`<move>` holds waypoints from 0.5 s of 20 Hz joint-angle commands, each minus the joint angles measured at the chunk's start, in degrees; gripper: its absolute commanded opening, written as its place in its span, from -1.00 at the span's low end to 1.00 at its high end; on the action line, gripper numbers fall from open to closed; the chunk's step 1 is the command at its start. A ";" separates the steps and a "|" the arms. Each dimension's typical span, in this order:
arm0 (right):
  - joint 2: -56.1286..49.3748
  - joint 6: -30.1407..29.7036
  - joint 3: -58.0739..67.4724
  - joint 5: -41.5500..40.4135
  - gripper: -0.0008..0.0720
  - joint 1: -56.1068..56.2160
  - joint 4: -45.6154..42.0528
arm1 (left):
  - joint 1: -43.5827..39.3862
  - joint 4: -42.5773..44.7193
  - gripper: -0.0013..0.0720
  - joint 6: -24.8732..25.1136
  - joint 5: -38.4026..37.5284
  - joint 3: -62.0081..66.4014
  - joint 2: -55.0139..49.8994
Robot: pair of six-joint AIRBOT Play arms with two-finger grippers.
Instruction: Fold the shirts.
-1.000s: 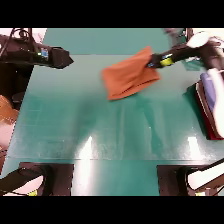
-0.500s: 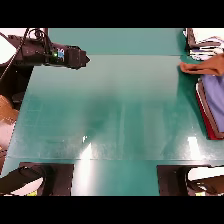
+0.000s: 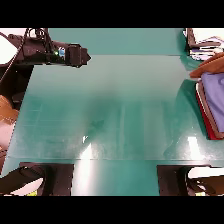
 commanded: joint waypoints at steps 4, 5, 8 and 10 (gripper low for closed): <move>10.45 -0.04 -8.94 3.23 -0.93 -5.49 0.74 | -0.02 0.04 -0.90 0.00 -0.48 0.07 -0.02; 12.37 -0.07 -11.10 3.85 -0.93 -6.95 0.63 | -0.02 0.04 -0.90 0.02 -0.48 0.07 0.00; 18.23 -0.02 -18.34 5.95 -0.93 -11.13 -4.28 | -0.02 0.04 -0.89 0.46 -0.50 0.07 -0.02; 22.47 0.00 -24.44 6.45 -0.93 -13.46 -8.87 | -0.02 0.04 -0.90 0.48 -0.48 0.07 0.00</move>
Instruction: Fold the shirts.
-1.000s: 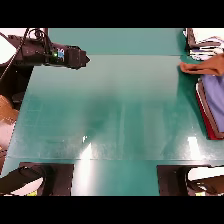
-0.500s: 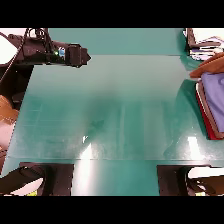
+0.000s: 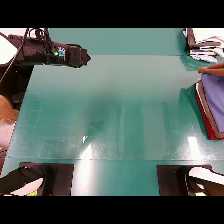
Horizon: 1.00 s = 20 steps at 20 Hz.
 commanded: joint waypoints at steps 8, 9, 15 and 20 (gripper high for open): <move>16.68 0.04 -31.26 2.69 -0.92 -12.44 -12.61 | -0.02 0.02 -0.90 2.86 -0.57 0.07 -0.02; 17.27 0.04 -33.20 2.86 -0.92 -13.03 -13.14 | -0.02 0.04 -0.90 3.32 -0.74 0.07 -0.02; 17.57 0.09 -33.46 3.48 0.67 -15.63 -14.84 | -0.02 0.04 -0.90 3.32 -1.03 0.07 -0.02; 17.55 0.09 -22.56 1.55 0.66 -3.37 1.64 | -0.02 0.04 -0.89 3.32 -0.92 0.07 0.00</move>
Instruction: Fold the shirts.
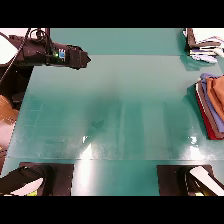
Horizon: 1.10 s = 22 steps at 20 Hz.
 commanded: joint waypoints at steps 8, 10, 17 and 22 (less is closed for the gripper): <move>-0.83 0.00 9.64 -7.76 0.34 45.13 11.56 | -0.02 0.07 -0.89 0.00 0.07 0.07 0.00; -2.16 0.00 9.64 -7.93 -0.27 51.30 11.58 | -0.02 0.02 -0.89 0.00 0.04 0.07 0.00; -5.51 -0.02 9.62 -7.85 -0.92 58.36 11.67 | -0.02 0.02 -0.89 0.00 0.04 0.07 0.00; -5.49 -0.02 9.64 -7.80 -0.92 57.77 11.67 | -0.02 0.02 -0.89 0.00 0.04 0.07 0.00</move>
